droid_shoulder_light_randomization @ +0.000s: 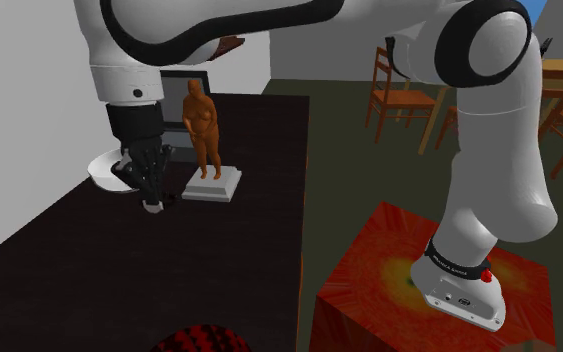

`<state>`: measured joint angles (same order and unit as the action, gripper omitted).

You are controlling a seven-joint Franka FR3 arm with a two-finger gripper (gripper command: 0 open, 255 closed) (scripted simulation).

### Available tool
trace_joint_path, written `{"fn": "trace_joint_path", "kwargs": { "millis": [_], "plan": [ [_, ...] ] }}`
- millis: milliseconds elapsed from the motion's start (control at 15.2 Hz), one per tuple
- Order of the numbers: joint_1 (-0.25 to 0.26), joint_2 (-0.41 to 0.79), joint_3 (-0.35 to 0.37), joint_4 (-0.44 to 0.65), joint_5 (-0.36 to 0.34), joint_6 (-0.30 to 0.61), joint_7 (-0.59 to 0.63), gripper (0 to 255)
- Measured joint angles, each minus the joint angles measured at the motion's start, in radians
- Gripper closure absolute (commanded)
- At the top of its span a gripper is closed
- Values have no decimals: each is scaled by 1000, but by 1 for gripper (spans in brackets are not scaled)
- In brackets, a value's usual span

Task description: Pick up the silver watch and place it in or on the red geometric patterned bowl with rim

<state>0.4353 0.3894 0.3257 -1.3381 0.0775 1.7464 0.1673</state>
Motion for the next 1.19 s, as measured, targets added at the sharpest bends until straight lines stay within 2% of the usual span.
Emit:
{"fn": "trace_joint_path", "kwargs": {
  "millis": [330, 858, 1188],
  "plan": [
    [48, -78, 31, -117, 12, 55, 79, 255],
    [141, -175, 92, -229, 23, 100, 234, 255],
    [205, -183, 129, -239, 9, 118, 337, 255]
  ]
}}
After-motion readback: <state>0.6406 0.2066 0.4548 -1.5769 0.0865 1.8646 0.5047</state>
